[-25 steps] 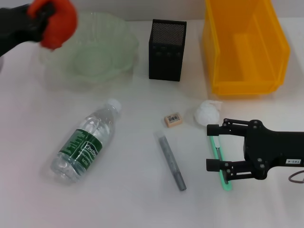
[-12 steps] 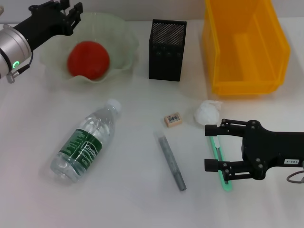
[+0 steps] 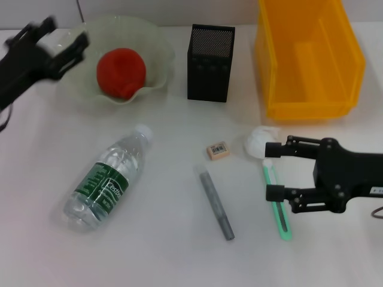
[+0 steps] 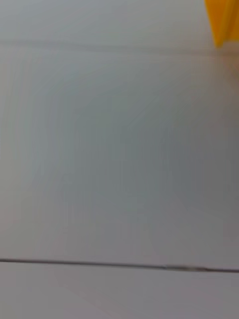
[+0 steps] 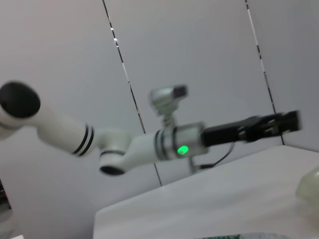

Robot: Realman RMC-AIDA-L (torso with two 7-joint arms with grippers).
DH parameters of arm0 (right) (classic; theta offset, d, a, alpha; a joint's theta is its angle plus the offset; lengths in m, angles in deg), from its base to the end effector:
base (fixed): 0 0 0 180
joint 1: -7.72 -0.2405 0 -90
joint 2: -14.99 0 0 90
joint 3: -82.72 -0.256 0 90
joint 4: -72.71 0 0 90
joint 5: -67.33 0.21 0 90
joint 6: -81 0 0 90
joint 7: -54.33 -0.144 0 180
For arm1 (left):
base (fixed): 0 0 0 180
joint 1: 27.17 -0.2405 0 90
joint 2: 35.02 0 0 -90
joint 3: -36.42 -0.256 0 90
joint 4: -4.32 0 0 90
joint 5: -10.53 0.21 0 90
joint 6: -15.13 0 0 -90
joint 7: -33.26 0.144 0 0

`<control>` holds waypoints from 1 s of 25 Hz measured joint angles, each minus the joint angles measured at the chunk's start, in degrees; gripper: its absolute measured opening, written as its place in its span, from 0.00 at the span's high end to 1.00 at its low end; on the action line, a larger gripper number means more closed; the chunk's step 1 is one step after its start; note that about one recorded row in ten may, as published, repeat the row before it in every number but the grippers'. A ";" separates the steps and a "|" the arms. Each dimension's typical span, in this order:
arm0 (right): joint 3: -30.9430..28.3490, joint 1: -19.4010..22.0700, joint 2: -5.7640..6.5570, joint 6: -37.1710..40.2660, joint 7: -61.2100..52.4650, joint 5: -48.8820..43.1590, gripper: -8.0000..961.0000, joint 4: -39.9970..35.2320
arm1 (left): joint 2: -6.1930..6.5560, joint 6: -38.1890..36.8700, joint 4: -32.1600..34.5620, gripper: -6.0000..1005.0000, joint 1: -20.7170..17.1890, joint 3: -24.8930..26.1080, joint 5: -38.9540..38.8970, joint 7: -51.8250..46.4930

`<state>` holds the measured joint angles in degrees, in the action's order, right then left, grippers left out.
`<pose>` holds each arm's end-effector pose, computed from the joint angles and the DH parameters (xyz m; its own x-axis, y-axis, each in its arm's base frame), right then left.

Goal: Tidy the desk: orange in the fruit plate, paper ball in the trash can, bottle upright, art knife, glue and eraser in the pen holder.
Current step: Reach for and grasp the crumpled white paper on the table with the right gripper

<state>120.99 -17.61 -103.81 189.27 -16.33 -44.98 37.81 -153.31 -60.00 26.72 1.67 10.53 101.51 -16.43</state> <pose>0.2608 0.2688 0.0047 0.7328 -0.2703 -0.6245 -0.3039 -0.9511 0.0551 -0.3036 0.3559 0.0298 0.7037 0.0276 0.7099 0.5917 -0.5759 -0.5641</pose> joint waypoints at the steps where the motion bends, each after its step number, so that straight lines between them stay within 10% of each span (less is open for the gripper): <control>1: 0.02 -0.10 0.02 0.68 -2.14 0.00 0.14 -1.45 | 0.04 -3.16 0.61 0.31 -1.99 -0.13 -0.08 0.86; 5: 0.37 -0.88 -0.15 0.89 -18.73 -0.04 0.14 -13.73 | 0.10 -11.86 1.94 0.14 -10.25 -0.34 0.03 5.83; 14: 15.42 -10.81 0.32 -3.44 -68.12 -21.35 0.14 -49.72 | 0.05 -12.55 1.52 0.15 -16.48 0.02 -0.01 6.59; 25: 30.17 -19.09 -0.60 -10.64 -81.53 -36.22 0.15 -40.60 | -0.11 -10.80 0.54 0.15 -15.46 -0.38 0.50 6.71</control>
<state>151.17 -36.70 -104.41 178.63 -97.86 -81.20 -2.79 -153.43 -70.80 27.26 -13.79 10.15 102.01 -9.73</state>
